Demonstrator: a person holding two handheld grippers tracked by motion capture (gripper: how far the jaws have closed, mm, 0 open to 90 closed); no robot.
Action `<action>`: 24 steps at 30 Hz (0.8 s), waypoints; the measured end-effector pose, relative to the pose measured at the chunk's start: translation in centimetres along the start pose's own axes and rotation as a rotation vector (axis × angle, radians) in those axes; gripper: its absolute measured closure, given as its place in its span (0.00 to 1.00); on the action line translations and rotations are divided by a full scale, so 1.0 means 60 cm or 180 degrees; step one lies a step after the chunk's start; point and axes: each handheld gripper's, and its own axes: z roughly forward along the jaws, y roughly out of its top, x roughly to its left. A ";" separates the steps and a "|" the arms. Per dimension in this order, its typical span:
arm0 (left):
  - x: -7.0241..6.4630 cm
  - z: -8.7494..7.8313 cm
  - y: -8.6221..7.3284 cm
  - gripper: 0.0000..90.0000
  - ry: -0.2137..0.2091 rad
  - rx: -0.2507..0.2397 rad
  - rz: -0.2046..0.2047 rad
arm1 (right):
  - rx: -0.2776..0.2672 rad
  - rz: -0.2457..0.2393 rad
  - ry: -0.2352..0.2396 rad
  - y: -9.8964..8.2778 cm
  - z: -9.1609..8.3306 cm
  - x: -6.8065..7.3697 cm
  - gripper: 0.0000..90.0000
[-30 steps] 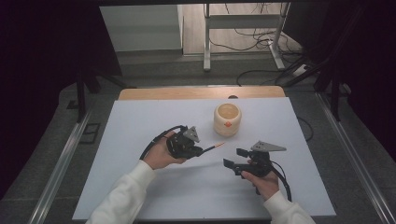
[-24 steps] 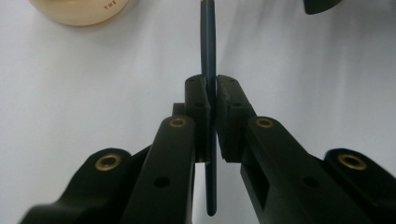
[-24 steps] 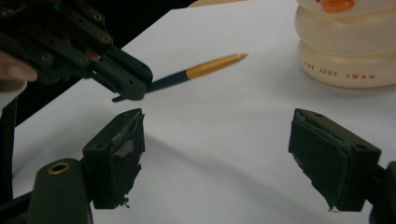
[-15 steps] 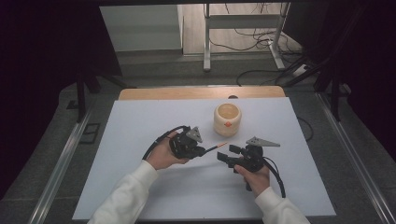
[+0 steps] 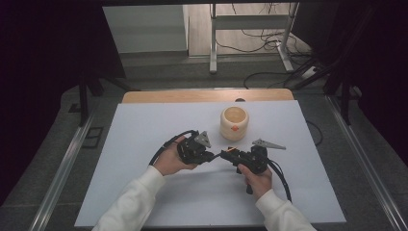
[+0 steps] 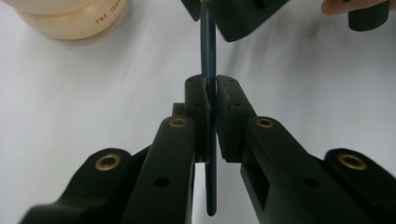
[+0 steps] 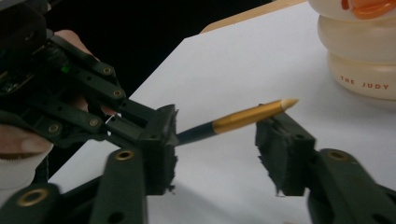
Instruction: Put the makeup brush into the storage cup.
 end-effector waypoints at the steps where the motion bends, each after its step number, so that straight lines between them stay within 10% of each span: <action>1: -0.001 0.001 0.000 0.94 -0.0007 -0.0015 -0.0016 | -0.0014 0.0016 0.0008 0.000 0.001 -0.001 0.64; 18: -0.005 0.012 0.004 0.93 -0.0031 -0.0008 0.0004 | -0.0193 0.0215 0.0426 0.009 -0.007 -0.004 0.94; 24: -0.005 0.002 -0.007 0.61 0.0092 -0.0063 -0.0131 | -0.0267 0.0241 0.0433 0.017 -0.017 -0.008 0.94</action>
